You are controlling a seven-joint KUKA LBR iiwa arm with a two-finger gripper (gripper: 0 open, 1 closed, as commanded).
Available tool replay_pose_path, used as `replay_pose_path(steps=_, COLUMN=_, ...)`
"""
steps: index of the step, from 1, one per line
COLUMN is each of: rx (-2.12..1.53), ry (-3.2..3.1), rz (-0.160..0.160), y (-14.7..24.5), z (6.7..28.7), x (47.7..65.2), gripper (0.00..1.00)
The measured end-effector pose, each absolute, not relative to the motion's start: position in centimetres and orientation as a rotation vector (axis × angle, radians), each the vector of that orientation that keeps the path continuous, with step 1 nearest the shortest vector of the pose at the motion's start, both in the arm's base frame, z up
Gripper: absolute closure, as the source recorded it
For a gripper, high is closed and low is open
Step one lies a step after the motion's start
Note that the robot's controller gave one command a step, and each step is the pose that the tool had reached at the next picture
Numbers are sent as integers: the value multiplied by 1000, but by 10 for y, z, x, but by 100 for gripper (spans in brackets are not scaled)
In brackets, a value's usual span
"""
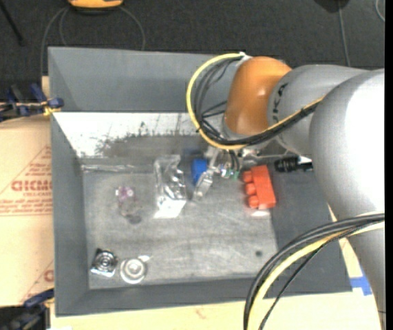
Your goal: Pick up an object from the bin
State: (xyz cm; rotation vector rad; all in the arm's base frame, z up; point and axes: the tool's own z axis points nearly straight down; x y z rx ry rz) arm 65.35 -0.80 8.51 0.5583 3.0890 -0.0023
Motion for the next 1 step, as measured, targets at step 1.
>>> replay_pose_path(steps=1, rx=564, ry=3083, rz=-7, y=-4, z=78, x=652, gripper=0)
